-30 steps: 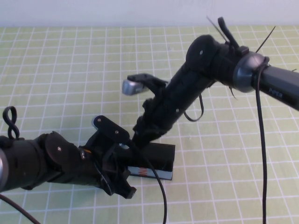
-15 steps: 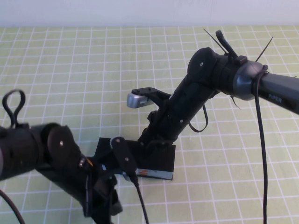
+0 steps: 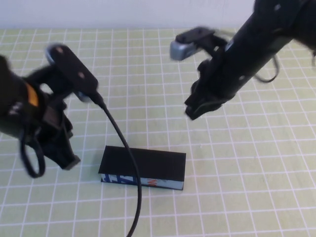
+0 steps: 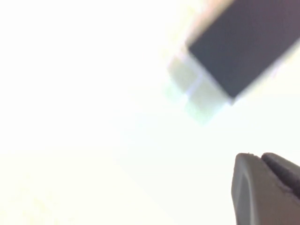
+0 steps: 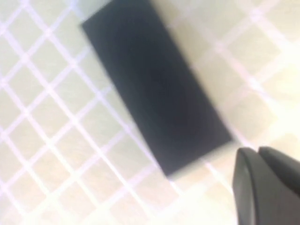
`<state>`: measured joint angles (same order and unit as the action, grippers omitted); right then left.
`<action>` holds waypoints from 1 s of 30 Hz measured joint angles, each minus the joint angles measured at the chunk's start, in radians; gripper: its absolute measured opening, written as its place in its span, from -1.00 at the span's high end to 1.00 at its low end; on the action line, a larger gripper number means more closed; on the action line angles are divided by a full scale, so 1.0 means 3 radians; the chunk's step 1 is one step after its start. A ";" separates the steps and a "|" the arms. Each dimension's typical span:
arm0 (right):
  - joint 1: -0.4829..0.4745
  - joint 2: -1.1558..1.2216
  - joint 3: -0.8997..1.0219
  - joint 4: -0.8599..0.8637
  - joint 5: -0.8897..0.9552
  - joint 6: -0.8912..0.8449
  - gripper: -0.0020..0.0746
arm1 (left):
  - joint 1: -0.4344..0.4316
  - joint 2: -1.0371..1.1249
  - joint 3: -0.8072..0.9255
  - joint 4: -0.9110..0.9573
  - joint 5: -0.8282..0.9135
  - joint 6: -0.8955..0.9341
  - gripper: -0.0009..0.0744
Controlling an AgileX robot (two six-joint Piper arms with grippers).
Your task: Return glasses to glasses case
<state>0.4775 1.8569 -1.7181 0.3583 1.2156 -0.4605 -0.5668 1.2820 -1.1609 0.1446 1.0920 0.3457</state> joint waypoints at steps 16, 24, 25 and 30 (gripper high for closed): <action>0.0000 -0.2140 0.1075 -0.1273 -0.0685 0.1048 0.99 | 0.0000 -0.1519 0.0674 -0.0482 -0.0596 -0.0662 0.99; 0.0000 -0.3364 0.2478 -0.1280 -0.1626 0.1062 0.99 | 0.0000 -0.2350 0.1342 -0.0535 -0.0814 -0.0862 0.99; 0.0000 -0.3496 0.2601 -0.1271 -0.1682 0.1062 0.99 | 0.0000 -0.2434 0.1403 -0.0541 -0.0824 -0.0876 0.99; 0.0000 -0.4062 0.3252 -0.1194 -0.1987 0.1066 0.99 | 0.0000 -0.2875 0.1656 -0.0541 -0.0995 -0.1101 0.99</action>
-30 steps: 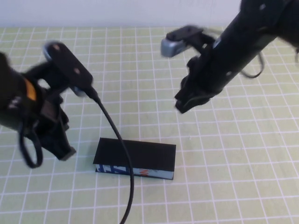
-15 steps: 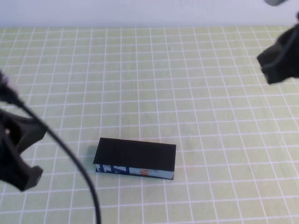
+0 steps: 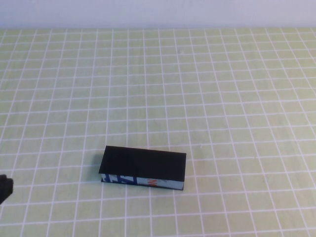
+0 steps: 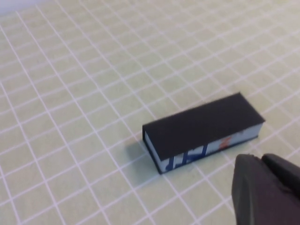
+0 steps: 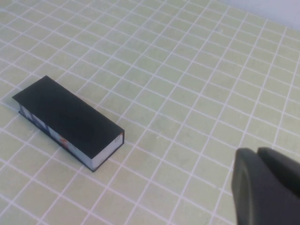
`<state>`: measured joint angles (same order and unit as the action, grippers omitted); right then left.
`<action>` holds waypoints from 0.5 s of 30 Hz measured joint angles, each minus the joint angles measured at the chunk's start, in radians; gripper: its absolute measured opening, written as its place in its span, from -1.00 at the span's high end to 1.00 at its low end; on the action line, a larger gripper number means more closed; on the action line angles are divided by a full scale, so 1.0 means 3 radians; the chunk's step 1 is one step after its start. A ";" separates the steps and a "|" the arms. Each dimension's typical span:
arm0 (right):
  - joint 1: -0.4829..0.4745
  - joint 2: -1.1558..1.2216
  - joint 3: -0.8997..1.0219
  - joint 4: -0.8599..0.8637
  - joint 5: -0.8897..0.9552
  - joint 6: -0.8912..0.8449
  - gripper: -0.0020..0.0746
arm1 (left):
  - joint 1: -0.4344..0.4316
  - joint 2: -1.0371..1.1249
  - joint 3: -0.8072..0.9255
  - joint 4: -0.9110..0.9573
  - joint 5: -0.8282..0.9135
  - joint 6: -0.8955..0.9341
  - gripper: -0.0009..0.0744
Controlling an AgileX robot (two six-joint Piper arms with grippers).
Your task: Return glasses to glasses case
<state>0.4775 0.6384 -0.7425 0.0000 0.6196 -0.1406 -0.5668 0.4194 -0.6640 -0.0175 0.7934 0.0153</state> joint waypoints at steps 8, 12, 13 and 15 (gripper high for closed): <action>0.0000 -0.0888 0.0909 0.0079 -0.0542 0.0008 0.99 | 0.0000 -0.0220 0.0042 -0.0022 -0.0041 -0.0090 0.99; 0.0000 -0.1252 0.1267 0.0079 -0.0607 0.0008 0.99 | 0.0000 -0.0220 0.0050 -0.0058 0.0025 -0.0090 0.99; 0.0000 -0.1324 0.1342 0.0079 -0.0607 0.0008 0.99 | 0.0000 -0.0220 0.0053 -0.0058 0.0024 -0.0090 0.99; 0.0000 -0.1435 0.1406 0.0079 -0.0607 0.0008 0.99 | 0.0000 -0.0220 0.0053 -0.0063 0.0024 -0.0096 0.99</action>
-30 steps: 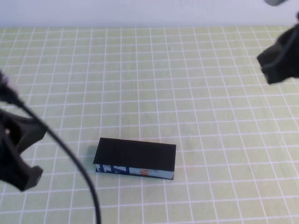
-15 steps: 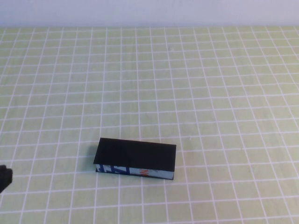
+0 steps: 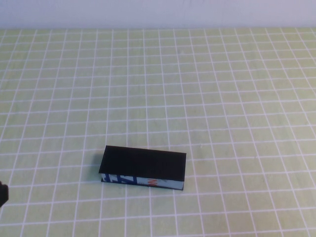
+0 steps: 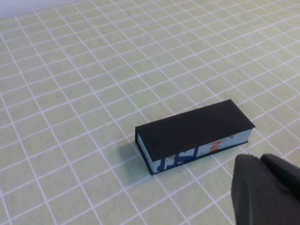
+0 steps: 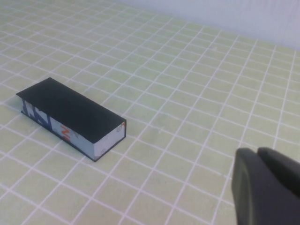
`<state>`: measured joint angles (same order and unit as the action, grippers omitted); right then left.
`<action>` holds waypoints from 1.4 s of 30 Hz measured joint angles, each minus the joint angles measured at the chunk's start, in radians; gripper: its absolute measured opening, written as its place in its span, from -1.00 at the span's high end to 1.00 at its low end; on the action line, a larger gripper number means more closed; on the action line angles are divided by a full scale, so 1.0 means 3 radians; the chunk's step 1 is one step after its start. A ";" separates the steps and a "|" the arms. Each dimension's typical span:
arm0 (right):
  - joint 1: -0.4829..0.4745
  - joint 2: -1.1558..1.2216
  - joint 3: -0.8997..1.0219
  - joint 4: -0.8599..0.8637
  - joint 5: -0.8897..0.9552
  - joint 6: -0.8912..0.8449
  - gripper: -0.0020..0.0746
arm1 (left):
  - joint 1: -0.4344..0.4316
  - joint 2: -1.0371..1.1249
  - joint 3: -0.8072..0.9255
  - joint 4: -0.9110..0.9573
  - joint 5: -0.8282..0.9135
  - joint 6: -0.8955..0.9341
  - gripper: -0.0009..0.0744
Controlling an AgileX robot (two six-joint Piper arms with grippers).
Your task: Return glasses to glasses case
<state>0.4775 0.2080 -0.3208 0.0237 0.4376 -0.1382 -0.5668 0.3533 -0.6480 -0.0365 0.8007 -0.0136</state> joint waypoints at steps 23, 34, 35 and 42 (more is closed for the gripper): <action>0.0000 -0.0120 0.0033 0.0007 -0.0015 0.0000 0.99 | 0.0000 0.0000 0.0005 -0.0007 0.0034 -0.0004 0.99; 0.0000 -0.0120 0.0033 0.0007 -0.0017 0.0000 0.99 | 0.0414 -0.0522 0.0708 0.0247 -0.1132 0.0002 0.99; 0.0000 -0.0120 0.0033 0.0007 -0.0017 0.0000 0.99 | 0.0498 -0.0581 0.0800 0.0232 -0.1333 0.0002 0.99; 0.0000 -0.0120 0.0033 0.0007 -0.0017 0.0000 0.99 | 0.1238 -0.0700 0.1423 -0.0141 -0.2140 0.0002 0.99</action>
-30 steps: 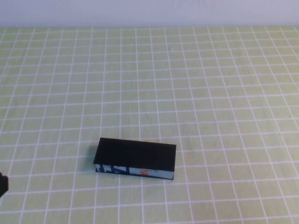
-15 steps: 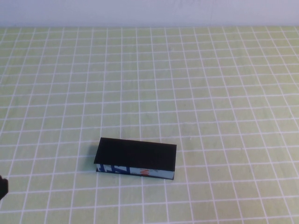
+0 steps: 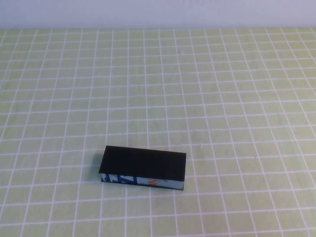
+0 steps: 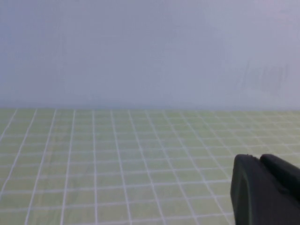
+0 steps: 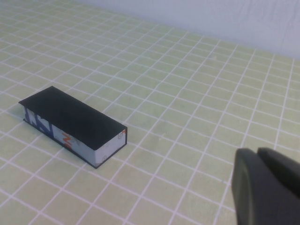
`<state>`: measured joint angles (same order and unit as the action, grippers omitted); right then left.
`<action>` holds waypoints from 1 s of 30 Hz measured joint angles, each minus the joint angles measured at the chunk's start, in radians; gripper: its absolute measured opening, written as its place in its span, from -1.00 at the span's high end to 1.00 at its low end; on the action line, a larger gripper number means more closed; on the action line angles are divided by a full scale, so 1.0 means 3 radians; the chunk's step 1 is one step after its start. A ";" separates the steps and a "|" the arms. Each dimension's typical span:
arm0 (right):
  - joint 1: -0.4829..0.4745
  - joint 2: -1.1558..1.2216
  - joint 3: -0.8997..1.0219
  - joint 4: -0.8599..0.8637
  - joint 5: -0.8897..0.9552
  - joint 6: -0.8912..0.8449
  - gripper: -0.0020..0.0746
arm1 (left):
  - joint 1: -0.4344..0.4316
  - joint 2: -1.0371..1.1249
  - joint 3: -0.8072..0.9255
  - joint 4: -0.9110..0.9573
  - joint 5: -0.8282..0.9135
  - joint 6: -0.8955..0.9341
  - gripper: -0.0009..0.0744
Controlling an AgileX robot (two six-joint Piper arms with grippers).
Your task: Return glasses to glasses case
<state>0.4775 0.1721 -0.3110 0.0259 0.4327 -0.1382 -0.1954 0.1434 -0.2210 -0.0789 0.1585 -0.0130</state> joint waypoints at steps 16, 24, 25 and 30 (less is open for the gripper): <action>0.0000 0.0000 0.0000 0.0014 0.0000 0.0000 0.99 | 0.0188 -0.0508 0.0810 0.0097 0.0231 0.0000 0.99; 0.0000 0.0000 0.0000 0.0014 0.0000 0.0000 0.99 | 0.0188 -0.0516 0.0818 0.0119 0.0662 0.0000 0.99; 0.0000 0.0000 0.0000 0.0014 0.0000 0.0000 0.99 | 0.0188 -0.0516 0.0818 0.0119 0.0662 0.0000 0.99; 0.0000 0.0000 0.0000 0.0014 0.0000 0.0000 0.99 | 0.0188 -0.0516 0.0818 0.0119 0.0662 0.0000 0.99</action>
<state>0.4775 0.1721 -0.3110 0.0301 0.4327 -0.1382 -0.1391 -0.0114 0.0243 -0.0433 0.3571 -0.0130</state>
